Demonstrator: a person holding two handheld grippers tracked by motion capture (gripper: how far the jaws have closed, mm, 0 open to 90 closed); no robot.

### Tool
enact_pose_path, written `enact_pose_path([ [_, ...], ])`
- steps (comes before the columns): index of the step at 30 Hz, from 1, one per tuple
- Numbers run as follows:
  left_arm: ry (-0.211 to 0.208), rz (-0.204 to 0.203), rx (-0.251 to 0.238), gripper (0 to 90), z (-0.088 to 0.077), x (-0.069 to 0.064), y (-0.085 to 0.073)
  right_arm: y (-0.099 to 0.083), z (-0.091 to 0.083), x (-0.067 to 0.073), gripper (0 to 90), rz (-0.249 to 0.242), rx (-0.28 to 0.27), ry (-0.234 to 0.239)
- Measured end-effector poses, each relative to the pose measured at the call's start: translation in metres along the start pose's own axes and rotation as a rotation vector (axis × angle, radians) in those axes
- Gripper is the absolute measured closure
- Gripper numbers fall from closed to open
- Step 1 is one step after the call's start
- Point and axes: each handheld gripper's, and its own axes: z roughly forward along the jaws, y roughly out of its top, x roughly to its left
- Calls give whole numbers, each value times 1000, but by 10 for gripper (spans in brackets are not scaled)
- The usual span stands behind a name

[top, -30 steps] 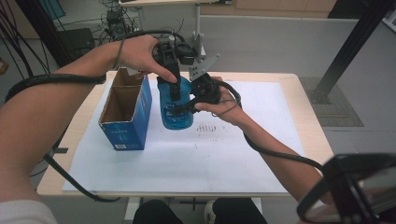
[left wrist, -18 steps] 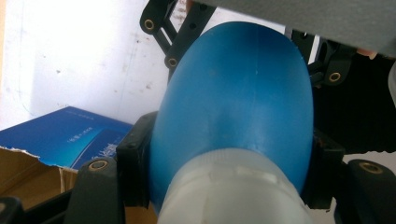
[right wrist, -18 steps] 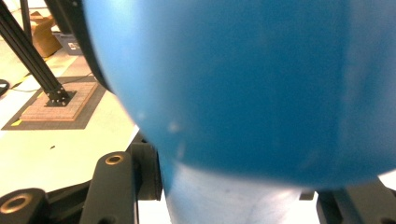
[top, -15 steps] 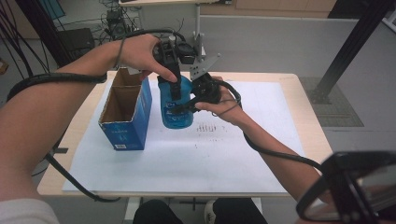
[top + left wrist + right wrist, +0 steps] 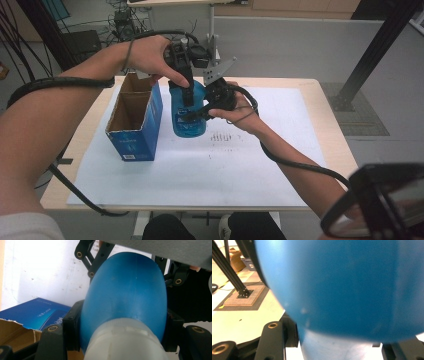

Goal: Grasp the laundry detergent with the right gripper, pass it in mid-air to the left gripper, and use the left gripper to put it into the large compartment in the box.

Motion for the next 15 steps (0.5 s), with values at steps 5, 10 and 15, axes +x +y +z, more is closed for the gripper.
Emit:
enact_pose_path([
  [5, 2, 6, 1, 357, 0, 0, 0, 0, 0, 0, 435, 2, -3, -2],
  [10, 0, 3, -1, 357, 0, 0, 0, -1, 0, 0, 434, 0, -7, -4],
  [15, 1, 2, -4, 357, 1, 0, 0, -2, 1, -1, 433, 3, -11, -2],
])
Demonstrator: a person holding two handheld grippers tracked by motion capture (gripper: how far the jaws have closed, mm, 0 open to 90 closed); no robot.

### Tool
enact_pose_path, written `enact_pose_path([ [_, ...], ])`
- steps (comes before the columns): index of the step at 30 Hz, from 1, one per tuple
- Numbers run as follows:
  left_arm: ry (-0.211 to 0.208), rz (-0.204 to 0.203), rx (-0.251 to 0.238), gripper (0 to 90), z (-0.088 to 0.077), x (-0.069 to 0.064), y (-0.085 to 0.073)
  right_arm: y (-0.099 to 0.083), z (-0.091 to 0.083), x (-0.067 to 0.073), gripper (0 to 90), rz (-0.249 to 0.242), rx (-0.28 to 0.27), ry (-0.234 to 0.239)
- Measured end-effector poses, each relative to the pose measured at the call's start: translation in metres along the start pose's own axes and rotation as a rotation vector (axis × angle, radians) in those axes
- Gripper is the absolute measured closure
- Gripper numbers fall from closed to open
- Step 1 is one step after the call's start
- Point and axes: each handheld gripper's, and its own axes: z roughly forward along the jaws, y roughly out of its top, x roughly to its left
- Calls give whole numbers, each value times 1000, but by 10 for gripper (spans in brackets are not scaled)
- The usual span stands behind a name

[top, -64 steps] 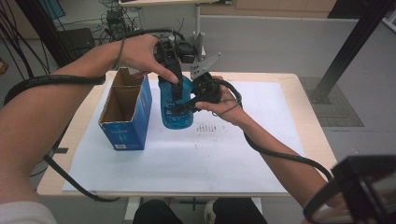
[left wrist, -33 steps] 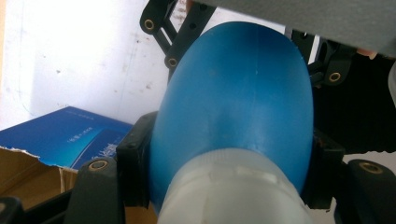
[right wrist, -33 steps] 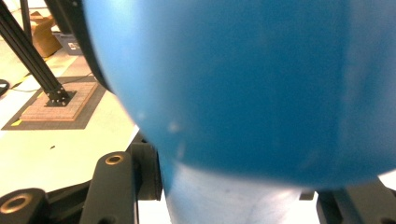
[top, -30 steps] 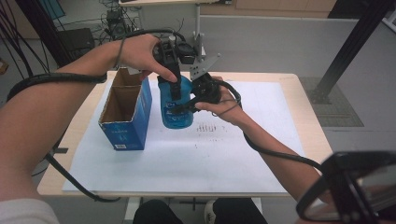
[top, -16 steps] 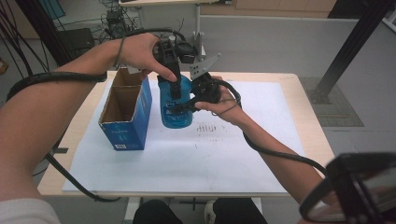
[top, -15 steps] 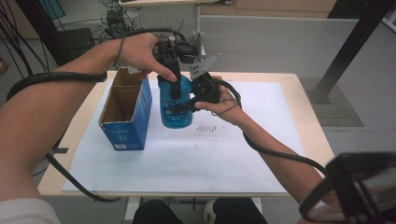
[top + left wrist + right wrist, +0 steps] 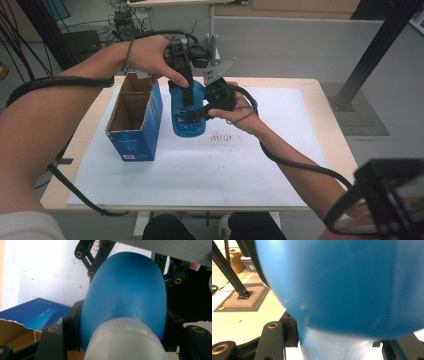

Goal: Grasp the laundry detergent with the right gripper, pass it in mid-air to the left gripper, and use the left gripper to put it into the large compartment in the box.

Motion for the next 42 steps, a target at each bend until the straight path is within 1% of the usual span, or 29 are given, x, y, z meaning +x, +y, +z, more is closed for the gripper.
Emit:
enact_pose_path([
  [3, 0, 3, 2, 358, 0, 1, 0, 0, 0, 0, 433, 4, -1, 6],
  [4, -1, -5, 1, 357, 0, 0, 0, 0, 0, 0, 433, 5, 0, 6],
  [9, -1, 1, 1, 358, 0, 0, 0, 0, 0, -1, 432, 6, -2, 9],
  [10, -2, -5, 0, 358, 0, 0, 0, 0, 0, -1, 432, 6, -1, 9],
  [14, -4, -6, 2, 358, 0, 0, 1, -1, 0, -1, 431, 8, -1, 11],
  [17, -1, 2, 1, 358, 0, 0, 1, -1, -1, -1, 430, 5, 2, 6],
  [26, -2, -1, 5, 358, -1, 0, 2, 0, -1, -1, 428, 6, -3, 10],
  [29, -4, -8, 4, 358, -1, 0, 1, 0, -1, -1, 427, 7, -2, 11],
  [42, -4, -6, 2, 358, -2, 1, 2, 0, -3, -2, 426, 8, -2, 11],
])
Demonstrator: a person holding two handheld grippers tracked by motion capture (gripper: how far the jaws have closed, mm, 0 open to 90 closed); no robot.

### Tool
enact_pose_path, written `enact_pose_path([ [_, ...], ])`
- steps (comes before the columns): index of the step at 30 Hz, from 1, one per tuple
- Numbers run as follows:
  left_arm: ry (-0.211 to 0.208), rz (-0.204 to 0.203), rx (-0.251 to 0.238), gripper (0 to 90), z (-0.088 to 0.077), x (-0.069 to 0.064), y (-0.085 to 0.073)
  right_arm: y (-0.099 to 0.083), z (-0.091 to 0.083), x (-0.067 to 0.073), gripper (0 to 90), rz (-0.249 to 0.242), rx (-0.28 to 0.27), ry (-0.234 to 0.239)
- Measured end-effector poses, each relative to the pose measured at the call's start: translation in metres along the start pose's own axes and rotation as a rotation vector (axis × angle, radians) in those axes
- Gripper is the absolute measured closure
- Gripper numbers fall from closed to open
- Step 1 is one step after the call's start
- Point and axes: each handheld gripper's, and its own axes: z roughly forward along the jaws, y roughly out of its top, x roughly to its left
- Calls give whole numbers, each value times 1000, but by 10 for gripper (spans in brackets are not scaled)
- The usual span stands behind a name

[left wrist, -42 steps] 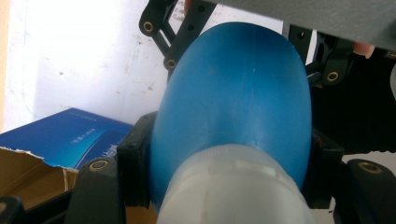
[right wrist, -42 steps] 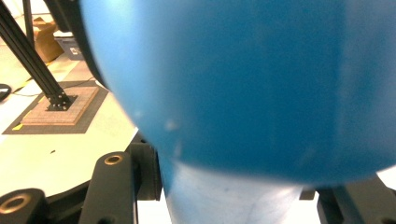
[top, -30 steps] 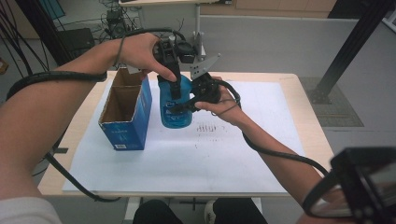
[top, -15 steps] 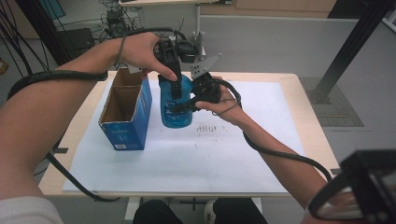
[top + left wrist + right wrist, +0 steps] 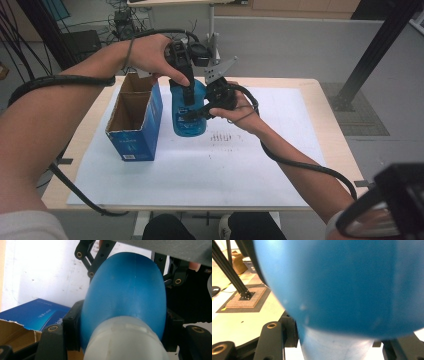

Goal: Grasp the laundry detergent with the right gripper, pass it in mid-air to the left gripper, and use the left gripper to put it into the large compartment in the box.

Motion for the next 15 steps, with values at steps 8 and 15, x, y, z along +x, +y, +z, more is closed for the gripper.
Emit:
enact_pose_path([
  [8, -1, -5, -8, 359, -1, 0, -1, 0, -1, 0, 423, -2, -1, -7],
  [15, -3, -5, -2, 359, 0, 0, -1, 0, 0, 1, 421, 6, -6, 0],
])
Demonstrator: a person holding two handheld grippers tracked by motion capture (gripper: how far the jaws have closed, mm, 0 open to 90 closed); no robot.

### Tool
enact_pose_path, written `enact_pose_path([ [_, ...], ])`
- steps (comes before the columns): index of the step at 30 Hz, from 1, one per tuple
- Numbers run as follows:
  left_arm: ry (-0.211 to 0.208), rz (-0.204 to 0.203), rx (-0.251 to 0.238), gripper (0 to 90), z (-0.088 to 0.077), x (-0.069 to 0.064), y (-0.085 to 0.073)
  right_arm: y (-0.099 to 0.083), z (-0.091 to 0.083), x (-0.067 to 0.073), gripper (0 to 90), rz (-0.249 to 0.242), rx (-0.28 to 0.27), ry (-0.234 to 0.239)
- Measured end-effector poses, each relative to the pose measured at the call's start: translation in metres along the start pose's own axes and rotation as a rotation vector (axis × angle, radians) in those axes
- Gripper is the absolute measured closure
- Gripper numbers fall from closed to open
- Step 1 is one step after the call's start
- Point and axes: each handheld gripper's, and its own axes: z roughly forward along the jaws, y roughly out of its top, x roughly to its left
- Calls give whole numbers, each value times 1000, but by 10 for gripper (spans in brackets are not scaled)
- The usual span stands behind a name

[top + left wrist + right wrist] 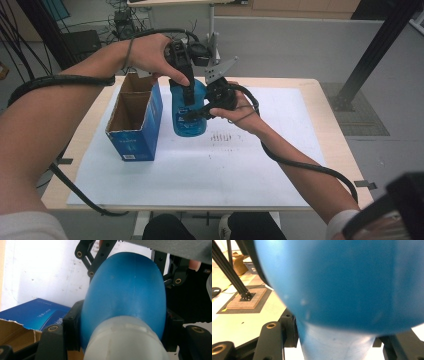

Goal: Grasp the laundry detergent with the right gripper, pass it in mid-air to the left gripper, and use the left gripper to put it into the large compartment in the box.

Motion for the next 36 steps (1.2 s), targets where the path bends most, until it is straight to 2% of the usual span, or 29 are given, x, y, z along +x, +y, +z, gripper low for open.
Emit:
enact_pose_path([
  [15, 1, -16, -10, 361, -2, 0, -2, 1, 1, 0, 393, 14, -16, 5],
  [17, -3, -22, -16, 361, -4, 0, -3, 0, 1, 0, 336, 18, -17, 2],
  [18, -3, -23, -15, 361, -6, 1, -4, 0, 1, -1, 283, 25, 5, -4],
  [22, 6, -28, -20, 361, -11, 1, -4, 1, -5, 1, 193, 17, 24, -48],
  [25, 15, -36, -13, 361, -13, 1, -3, 1, -12, 2, 117, 44, 35, -68],
  [28, 24, -54, -13, 361, -17, 2, -3, 1, -23, 2, 72, 68, 49, -89],
  [30, 23, -75, -18, 361, -20, 3, -3, 1, -31, 2, 59, 107, 40, -84],
  [36, 28, -138, -21, 361, -31, 6, -5, 1, -51, 6, 5, 134, 93, -125],
])
